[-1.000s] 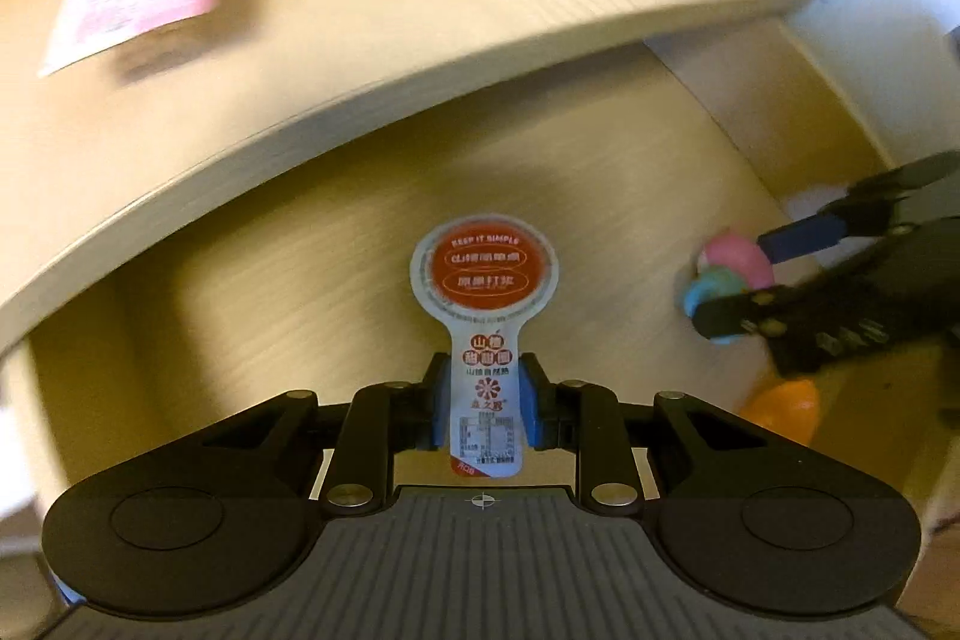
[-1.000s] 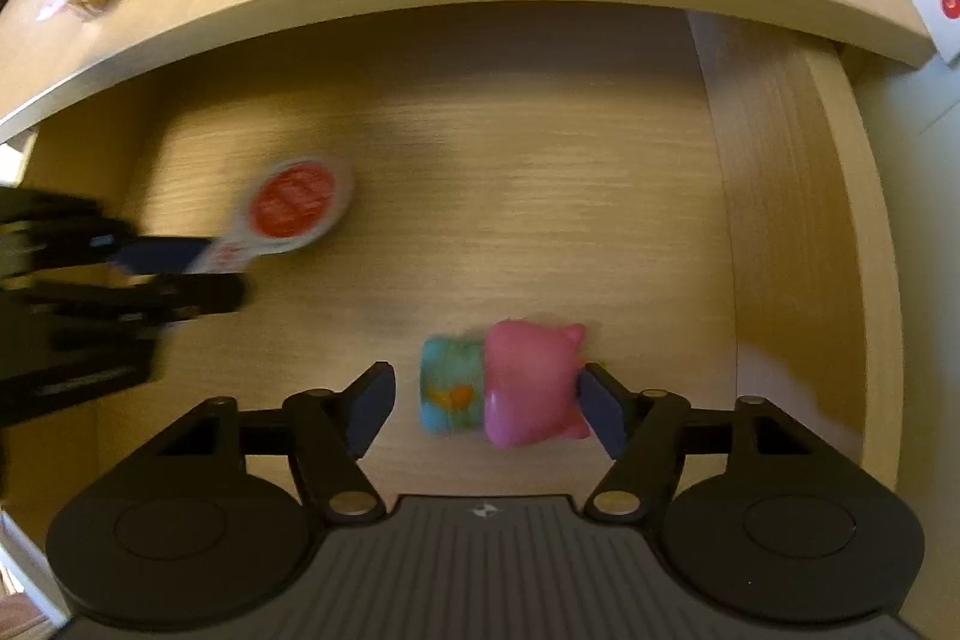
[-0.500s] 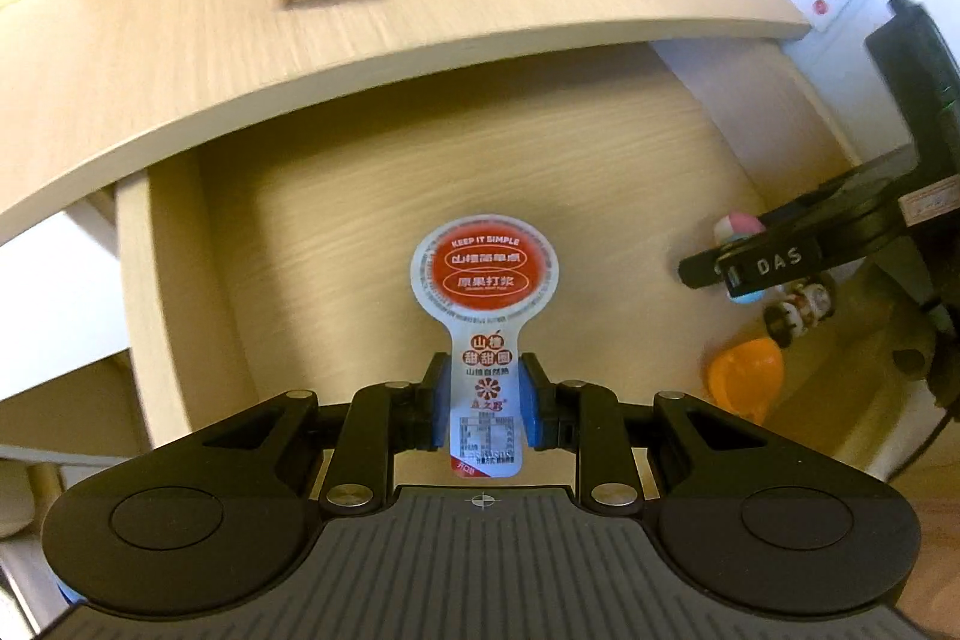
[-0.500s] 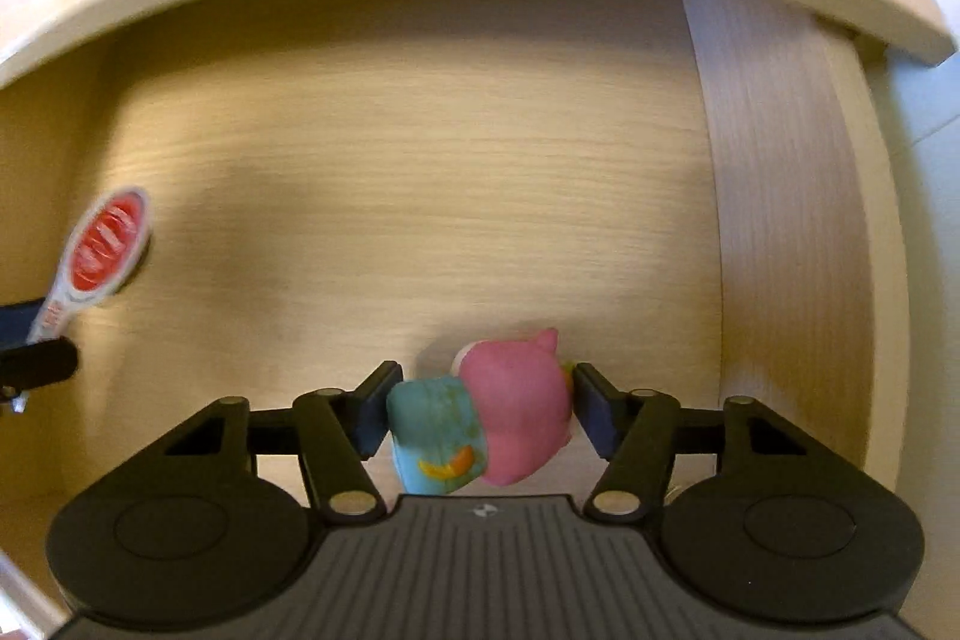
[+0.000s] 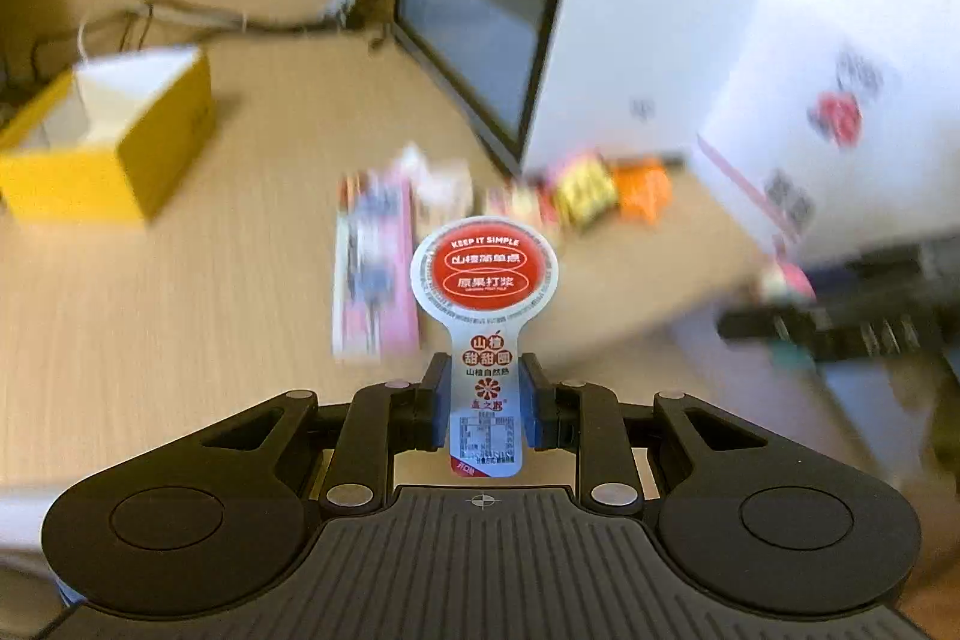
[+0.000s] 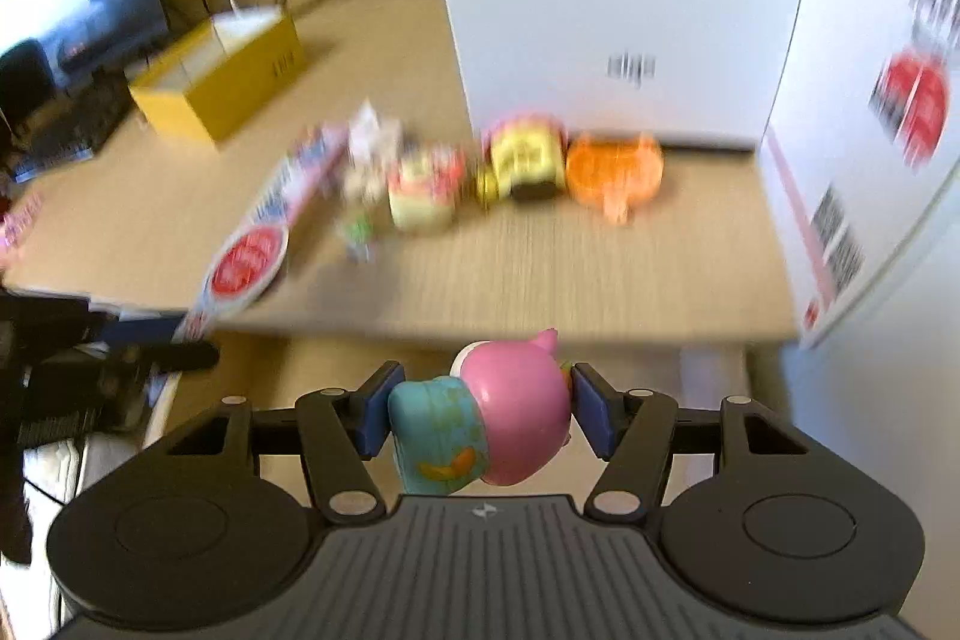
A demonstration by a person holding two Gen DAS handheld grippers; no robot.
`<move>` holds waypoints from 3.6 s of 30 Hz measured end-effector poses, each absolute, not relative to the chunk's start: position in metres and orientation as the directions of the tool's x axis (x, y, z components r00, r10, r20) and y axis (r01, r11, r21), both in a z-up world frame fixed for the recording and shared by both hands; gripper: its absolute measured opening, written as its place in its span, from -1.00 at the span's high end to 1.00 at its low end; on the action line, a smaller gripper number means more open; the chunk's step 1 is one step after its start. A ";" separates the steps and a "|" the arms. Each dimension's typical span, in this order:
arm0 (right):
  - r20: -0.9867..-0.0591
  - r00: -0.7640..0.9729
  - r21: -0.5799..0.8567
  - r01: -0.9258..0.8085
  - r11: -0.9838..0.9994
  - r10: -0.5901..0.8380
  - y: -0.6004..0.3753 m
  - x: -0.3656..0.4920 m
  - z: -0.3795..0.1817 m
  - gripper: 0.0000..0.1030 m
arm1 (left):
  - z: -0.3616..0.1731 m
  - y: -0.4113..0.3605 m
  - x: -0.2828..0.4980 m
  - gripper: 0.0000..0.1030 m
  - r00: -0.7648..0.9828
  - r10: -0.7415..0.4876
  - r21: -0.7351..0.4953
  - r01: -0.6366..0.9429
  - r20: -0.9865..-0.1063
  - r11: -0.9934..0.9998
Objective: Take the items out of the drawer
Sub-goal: 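Place the pig toy on the desk while left gripper sets the paddle snack beside it, then move both open grippers back down into the drawer, then grasp the orange cup with left gripper while right gripper grasps the small figurine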
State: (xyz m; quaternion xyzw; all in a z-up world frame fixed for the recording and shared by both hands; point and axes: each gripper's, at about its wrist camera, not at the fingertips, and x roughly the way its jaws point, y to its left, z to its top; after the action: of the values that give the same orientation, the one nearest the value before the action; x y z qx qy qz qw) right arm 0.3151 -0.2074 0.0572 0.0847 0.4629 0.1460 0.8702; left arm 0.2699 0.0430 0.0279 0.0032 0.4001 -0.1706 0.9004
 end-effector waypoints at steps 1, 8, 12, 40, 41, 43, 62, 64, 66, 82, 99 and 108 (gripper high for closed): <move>-0.772 0.543 0.278 -0.177 0.944 0.329 -0.210 0.319 0.061 -0.18 | 0.031 0.038 0.279 0.49 0.633 -0.310 -0.130 0.316 -0.709 0.940; -0.773 0.560 0.247 -0.163 0.955 0.296 -0.215 0.333 0.066 -0.18 | 0.016 0.002 0.357 0.48 0.683 -0.311 -0.083 0.345 -0.661 0.935; -0.785 0.558 0.224 -0.148 0.963 0.268 -0.222 0.333 0.058 -0.18 | -0.011 -0.006 0.382 0.48 0.639 -0.268 -0.030 0.358 -0.721 0.933; -0.746 0.610 0.221 -0.154 0.963 0.268 -0.209 0.435 -0.016 -0.27 | -0.010 0.041 0.263 0.49 0.572 -0.246 -0.168 0.187 -0.783 0.968; -0.741 0.617 0.214 -0.159 0.964 0.266 -0.207 0.433 -0.014 -0.27 | -0.013 0.039 0.259 0.49 0.557 -0.248 -0.166 0.195 -0.793 0.967; -0.715 0.645 0.205 -0.174 0.963 0.269 -0.205 0.425 -0.004 -0.28 | -0.021 0.035 0.253 0.49 0.530 -0.257 -0.162 0.219 -0.808 0.962; -0.754 0.597 0.272 -0.094 0.958 0.273 -0.262 0.285 0.056 -0.33 | -0.102 -0.072 0.242 0.49 0.107 -0.459 -0.289 0.647 -0.882 0.705; -0.790 0.558 0.253 -0.081 0.964 0.254 -0.266 0.270 0.049 -0.33 | -0.114 -0.082 0.244 0.49 0.069 -0.444 -0.290 0.666 -0.893 0.687; -0.819 0.523 0.235 -0.068 0.970 0.235 -0.270 0.257 0.043 -0.33 | -0.125 -0.093 0.246 0.48 0.038 -0.403 -0.272 0.680 -0.914 0.681; -0.875 0.405 0.278 -0.029 0.960 0.266 -0.282 0.243 0.012 -0.33 | -0.146 -0.102 0.254 0.80 -0.069 -0.441 -0.388 0.610 -0.895 0.691; -0.999 -0.036 0.041 -0.385 0.922 0.029 -0.169 0.294 -0.106 -0.29 | -0.099 0.008 0.240 0.81 0.241 -0.448 -0.349 0.360 -0.861 0.865; -0.985 -0.138 0.159 -0.451 0.878 0.107 -0.133 0.292 -0.131 0.78 | -0.095 0.041 0.229 0.81 0.320 -0.424 -0.359 0.244 -0.847 0.901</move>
State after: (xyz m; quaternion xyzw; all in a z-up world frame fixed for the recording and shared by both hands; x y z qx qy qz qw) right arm 0.2916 -0.1327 -0.1307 -0.1187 0.7227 0.2161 0.6457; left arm 0.2295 0.0405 -0.0947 -0.0827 0.5451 -0.2068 0.8082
